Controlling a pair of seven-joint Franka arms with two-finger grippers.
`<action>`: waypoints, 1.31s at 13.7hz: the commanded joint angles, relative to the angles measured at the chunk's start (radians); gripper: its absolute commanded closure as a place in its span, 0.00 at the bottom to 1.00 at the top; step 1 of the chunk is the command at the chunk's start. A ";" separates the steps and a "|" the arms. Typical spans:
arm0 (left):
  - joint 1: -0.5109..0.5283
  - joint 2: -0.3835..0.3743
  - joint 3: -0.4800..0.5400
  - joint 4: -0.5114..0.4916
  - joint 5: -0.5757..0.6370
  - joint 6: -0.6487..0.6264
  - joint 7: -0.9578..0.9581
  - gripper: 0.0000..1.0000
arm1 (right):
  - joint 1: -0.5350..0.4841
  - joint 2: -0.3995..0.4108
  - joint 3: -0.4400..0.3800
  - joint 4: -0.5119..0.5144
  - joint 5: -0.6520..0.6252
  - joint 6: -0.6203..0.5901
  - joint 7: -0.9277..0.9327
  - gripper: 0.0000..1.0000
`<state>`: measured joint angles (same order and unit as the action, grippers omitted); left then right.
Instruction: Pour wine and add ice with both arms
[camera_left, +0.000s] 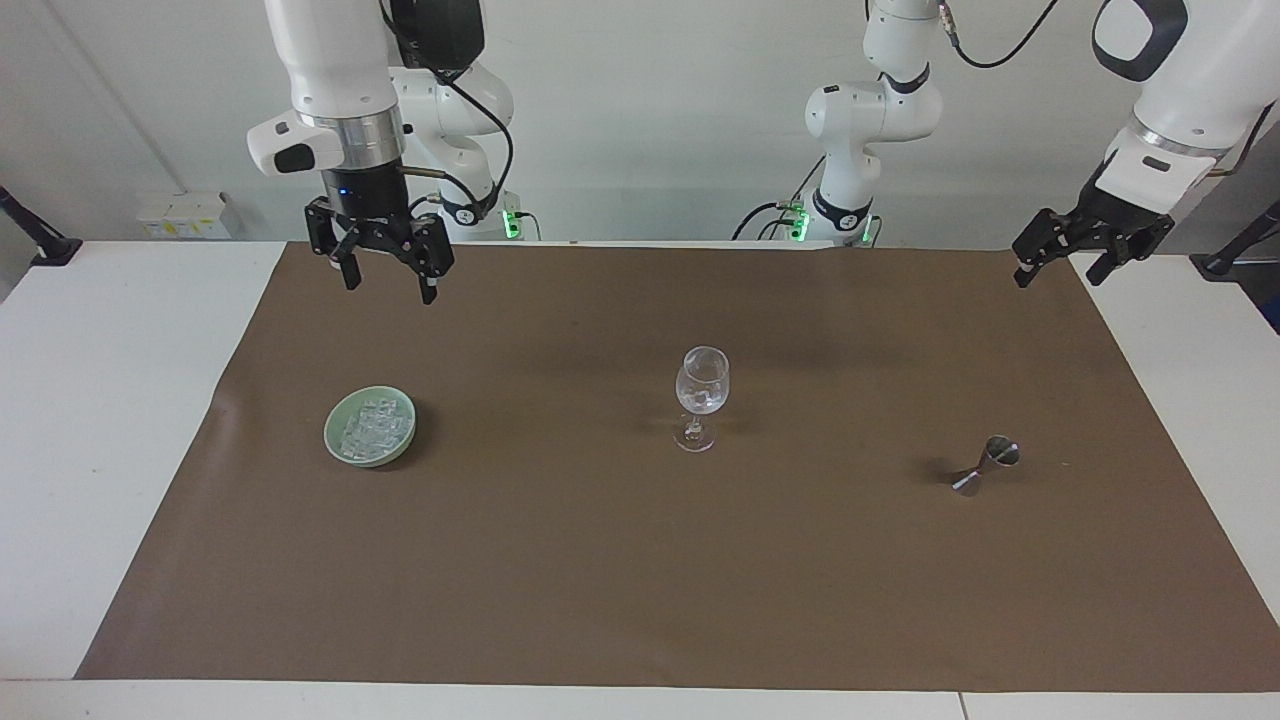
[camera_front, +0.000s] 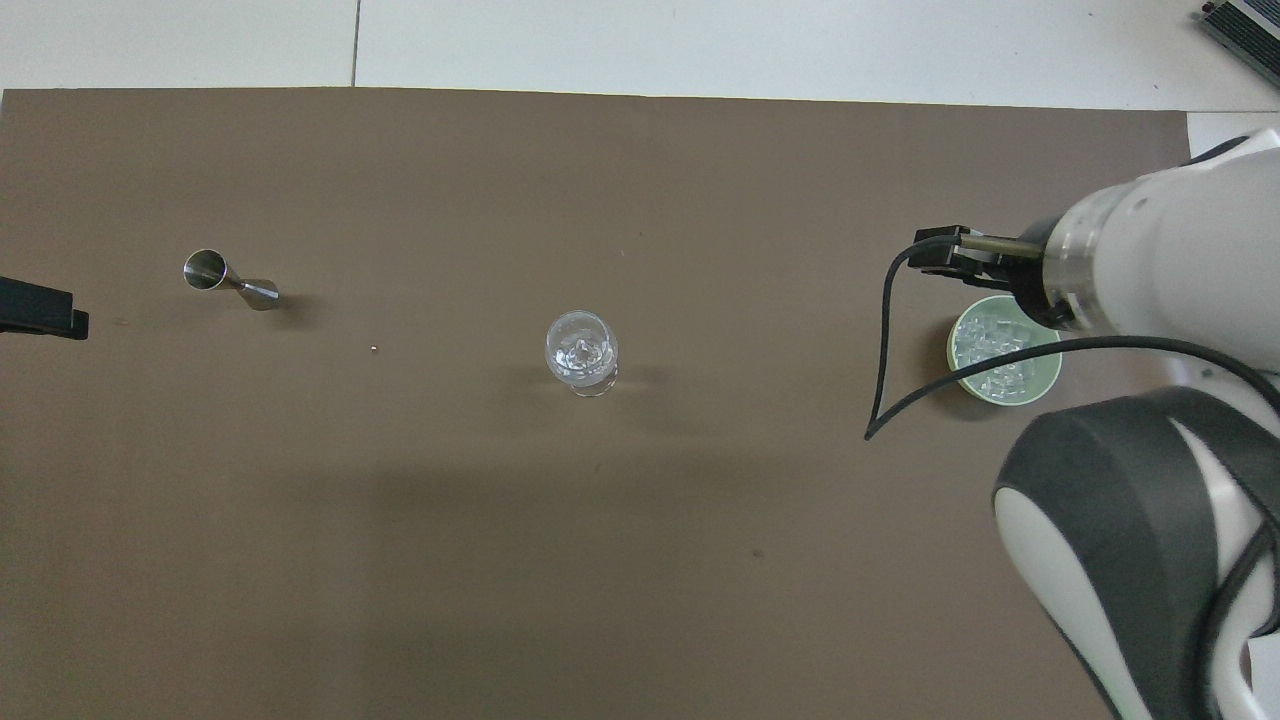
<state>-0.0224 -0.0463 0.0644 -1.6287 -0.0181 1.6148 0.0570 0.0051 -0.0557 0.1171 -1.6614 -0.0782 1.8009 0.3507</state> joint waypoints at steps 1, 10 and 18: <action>-0.017 -0.024 0.014 -0.026 0.021 -0.003 0.001 0.00 | -0.013 -0.018 -0.054 0.005 0.047 -0.053 -0.099 0.00; -0.017 -0.024 0.012 -0.026 0.020 -0.003 0.003 0.00 | -0.068 -0.053 -0.154 0.016 0.060 -0.215 -0.305 0.00; -0.017 -0.024 0.012 -0.026 0.021 -0.003 0.001 0.00 | -0.057 -0.102 -0.146 -0.060 0.104 -0.236 -0.288 0.00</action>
<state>-0.0224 -0.0463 0.0647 -1.6287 -0.0181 1.6147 0.0570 -0.0481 -0.1303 -0.0338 -1.6904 0.0056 1.5694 0.0698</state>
